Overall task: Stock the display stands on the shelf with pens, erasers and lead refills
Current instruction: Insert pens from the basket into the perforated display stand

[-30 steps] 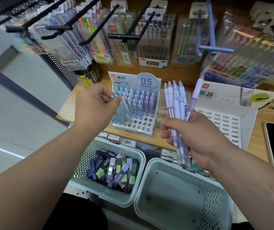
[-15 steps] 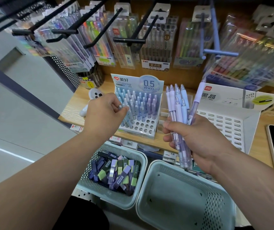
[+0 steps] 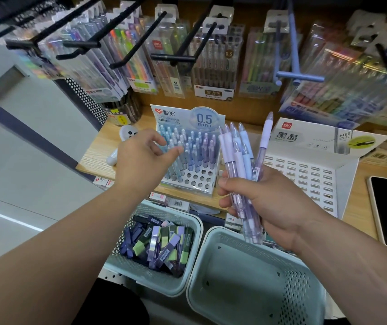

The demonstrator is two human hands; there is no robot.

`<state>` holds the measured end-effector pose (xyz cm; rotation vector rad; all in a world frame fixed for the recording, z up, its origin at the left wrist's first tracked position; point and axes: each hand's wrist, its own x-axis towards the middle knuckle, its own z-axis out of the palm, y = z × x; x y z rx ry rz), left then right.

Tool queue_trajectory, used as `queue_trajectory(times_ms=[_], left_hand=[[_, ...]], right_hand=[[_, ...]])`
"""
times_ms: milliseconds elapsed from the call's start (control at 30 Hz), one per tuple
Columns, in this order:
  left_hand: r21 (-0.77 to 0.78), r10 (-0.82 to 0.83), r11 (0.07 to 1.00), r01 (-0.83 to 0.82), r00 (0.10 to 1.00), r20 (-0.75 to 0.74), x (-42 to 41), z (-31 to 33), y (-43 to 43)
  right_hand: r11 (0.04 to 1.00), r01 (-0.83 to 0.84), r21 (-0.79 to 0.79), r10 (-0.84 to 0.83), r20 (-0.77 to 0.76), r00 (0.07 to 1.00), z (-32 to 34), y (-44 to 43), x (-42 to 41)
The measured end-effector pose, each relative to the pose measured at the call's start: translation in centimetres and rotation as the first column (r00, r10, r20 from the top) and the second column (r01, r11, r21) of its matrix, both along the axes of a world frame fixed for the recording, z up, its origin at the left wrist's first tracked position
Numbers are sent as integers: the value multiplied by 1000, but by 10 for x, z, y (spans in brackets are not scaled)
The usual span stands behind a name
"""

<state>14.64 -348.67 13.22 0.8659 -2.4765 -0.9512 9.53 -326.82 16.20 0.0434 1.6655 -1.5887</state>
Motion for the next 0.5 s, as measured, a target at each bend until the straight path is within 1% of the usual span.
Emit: queue_trajectory(times_ms=[33,100,133,200,233,267,300,333,367,433,467,500], left_hand=[[49,7,999,-5,999,-42,-1,6,5],[253,-37,965,63,994,-104,0,19,19],[385,-95,913,131,989,-112,1,25,29],[605,-215,756,248,968,-127,4,31,47],[664,-249,696,273,959,-133,6,31,54],[700,-256,660,275,957,-135,7,31,58],[721,-238,643,258,962,-132,7,30,60],[727,-198,647,229,972,-130,7,28,60],[715,-133,673,188,982,-133,6,28,58],[637,27,766,85,986,-164,3,29,52],[587,63,808,62,980,-191,2,29,50],[545,51,835,74,976,-211,1,31,49]], right_hand=[[1000,-19,-9,19,-3,1000,1,0,1],[998,-51,-23,51,-10,999,3,-1,3],[998,-62,-28,62,-11,998,4,-2,5],[996,-86,-39,85,-19,996,6,-4,8],[994,-96,-43,95,-24,995,6,-6,10],[994,-99,-43,98,-26,995,5,-7,10],[995,-95,-35,94,-26,995,6,-8,11],[996,-92,-19,91,-31,995,5,-8,11],[995,-97,8,97,-47,994,5,-8,11],[986,-132,97,144,-123,982,3,-6,12],[976,-152,158,180,-180,967,1,-5,12],[958,-171,229,228,-248,942,-2,-5,12]])
